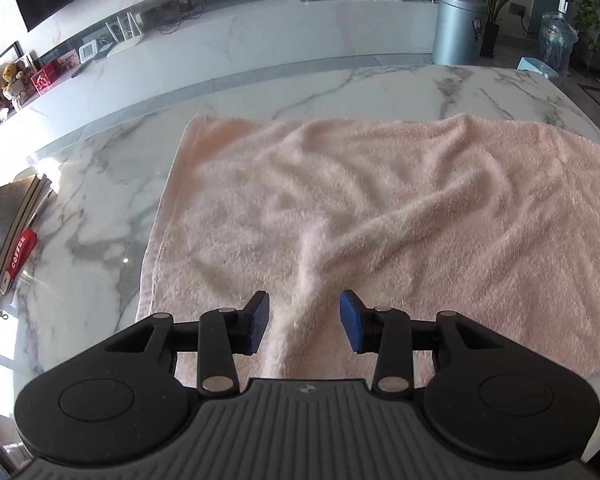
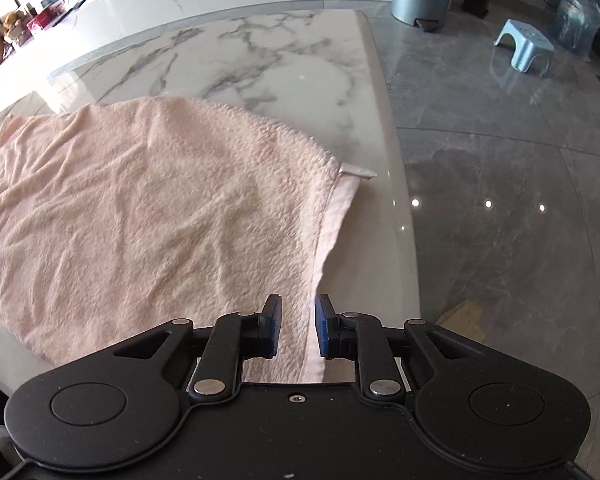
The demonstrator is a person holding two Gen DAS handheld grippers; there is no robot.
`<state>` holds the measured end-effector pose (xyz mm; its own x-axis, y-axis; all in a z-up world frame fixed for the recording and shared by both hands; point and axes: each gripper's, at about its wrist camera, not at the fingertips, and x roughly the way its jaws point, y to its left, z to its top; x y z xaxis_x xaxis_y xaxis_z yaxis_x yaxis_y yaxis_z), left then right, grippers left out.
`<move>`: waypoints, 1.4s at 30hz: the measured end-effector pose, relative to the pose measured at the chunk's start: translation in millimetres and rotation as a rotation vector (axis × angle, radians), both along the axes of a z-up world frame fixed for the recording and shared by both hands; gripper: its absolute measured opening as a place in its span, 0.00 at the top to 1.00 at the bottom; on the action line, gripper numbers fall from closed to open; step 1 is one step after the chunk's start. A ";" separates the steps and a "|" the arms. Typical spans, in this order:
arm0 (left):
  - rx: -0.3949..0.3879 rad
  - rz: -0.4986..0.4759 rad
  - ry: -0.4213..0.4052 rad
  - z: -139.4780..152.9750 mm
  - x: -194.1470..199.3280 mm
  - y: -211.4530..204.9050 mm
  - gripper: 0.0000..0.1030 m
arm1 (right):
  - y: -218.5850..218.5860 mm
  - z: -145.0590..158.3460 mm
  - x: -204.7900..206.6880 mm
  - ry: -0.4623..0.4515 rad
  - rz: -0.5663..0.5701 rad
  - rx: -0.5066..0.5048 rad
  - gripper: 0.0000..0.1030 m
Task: Fold towel
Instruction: 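Move the right tool to the white-labelled towel corner and close on it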
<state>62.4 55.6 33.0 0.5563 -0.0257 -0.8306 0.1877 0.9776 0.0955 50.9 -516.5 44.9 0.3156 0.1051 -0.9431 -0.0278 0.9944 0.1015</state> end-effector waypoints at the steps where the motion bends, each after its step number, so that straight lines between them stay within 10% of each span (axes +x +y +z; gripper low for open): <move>1: 0.001 0.004 -0.003 -1.3 6.0 -2.0 0.64 | -2.7 -0.4 2.5 0.001 -0.001 -0.001 0.65; 26: 0.133 0.106 -0.034 -33.7 193.6 14.7 0.64 | -36.7 -31.2 87.5 0.039 -0.089 0.109 0.58; 32: 0.160 0.117 -0.023 -45.1 201.2 21.6 0.61 | -28.3 -27.6 96.5 0.030 -0.063 0.088 0.76; 42: 0.274 0.192 -0.015 -44.3 184.8 43.6 0.59 | -4.4 -26.2 124.2 -0.026 0.000 0.024 0.77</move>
